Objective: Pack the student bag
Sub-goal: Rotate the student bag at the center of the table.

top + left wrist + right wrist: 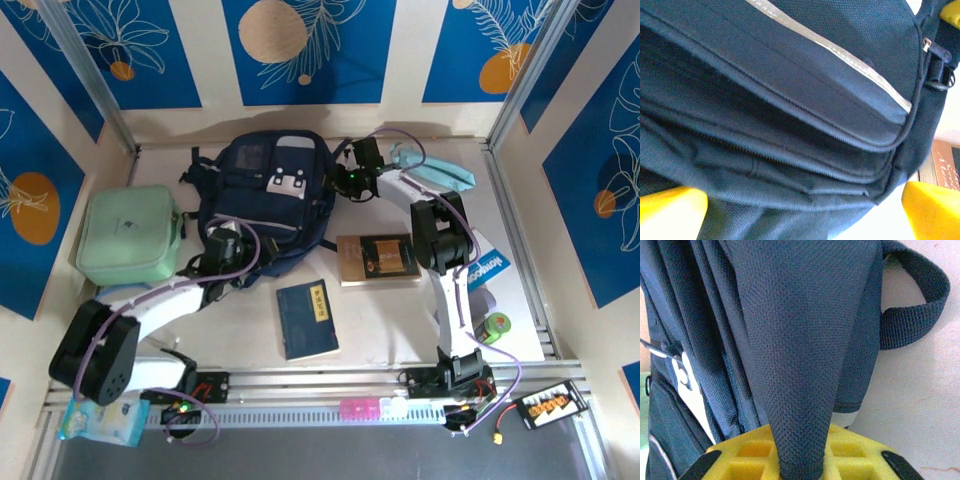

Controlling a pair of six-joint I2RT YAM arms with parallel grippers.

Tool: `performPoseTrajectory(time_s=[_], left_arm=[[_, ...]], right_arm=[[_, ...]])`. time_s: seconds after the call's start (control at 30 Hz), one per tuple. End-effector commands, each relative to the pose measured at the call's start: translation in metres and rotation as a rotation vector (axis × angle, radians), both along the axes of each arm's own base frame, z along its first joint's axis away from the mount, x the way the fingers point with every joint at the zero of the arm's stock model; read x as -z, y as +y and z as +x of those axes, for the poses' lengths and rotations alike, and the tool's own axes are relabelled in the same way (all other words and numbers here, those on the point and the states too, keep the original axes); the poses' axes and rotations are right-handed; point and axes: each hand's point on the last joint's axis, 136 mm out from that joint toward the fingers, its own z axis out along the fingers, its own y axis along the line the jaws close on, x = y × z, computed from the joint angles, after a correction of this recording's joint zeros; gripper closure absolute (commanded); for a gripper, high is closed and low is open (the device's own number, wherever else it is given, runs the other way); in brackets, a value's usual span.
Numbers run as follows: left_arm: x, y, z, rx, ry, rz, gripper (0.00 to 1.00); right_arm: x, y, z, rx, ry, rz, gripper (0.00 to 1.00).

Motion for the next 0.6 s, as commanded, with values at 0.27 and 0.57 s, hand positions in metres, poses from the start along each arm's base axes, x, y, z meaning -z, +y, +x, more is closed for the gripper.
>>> performPoseTrajectory(time_s=[0.27,0.57], left_arm=[[-0.008,-0.011,0.068,0.0,-0.081,-0.069,0.0],[-0.025,-0.009,0.117,0.046,-0.134,0.077,0.0]], right_arm=[[-0.081,-0.014,-0.07,-0.068,-0.029,0.171,0.95],[-0.115,-0.006,-0.133,0.016,0.025,0.174,0.95]])
